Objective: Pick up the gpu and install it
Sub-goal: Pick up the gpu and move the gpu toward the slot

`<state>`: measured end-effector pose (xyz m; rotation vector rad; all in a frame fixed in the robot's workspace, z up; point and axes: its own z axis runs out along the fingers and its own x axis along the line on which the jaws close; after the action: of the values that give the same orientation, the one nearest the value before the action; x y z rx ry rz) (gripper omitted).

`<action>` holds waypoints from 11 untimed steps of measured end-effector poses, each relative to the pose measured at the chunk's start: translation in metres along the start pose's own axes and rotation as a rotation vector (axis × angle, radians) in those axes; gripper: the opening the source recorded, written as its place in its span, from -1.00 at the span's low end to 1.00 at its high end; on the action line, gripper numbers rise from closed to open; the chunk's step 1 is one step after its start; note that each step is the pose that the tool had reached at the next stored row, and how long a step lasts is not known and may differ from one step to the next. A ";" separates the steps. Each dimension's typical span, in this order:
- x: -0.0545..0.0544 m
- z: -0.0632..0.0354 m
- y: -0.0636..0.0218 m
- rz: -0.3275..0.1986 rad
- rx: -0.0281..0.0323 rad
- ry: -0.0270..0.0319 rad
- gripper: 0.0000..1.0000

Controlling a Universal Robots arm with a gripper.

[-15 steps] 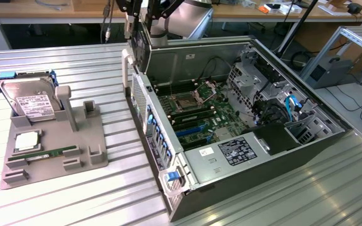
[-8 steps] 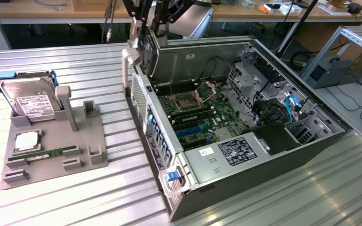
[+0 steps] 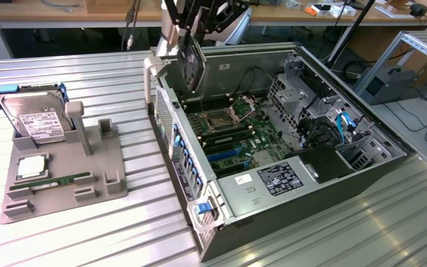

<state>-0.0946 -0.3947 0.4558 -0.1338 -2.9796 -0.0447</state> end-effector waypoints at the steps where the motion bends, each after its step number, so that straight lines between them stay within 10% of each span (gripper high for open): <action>1: -0.006 0.0008 0.0001 0.000 0.0007 0.0060 -0.46; 5: -0.035 0.0031 0.0007 0.001 0.0023 0.0271 -0.46; 9: -0.038 0.0029 0.0009 0.001 0.0027 0.0289 -0.46; 10: -0.038 0.0030 0.0009 0.001 0.0023 0.0231 -0.46; 11: -0.038 0.0031 0.0010 0.000 0.0006 0.0028 -0.46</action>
<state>-0.0573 -0.3970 0.4467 -0.1338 -2.9767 -0.0439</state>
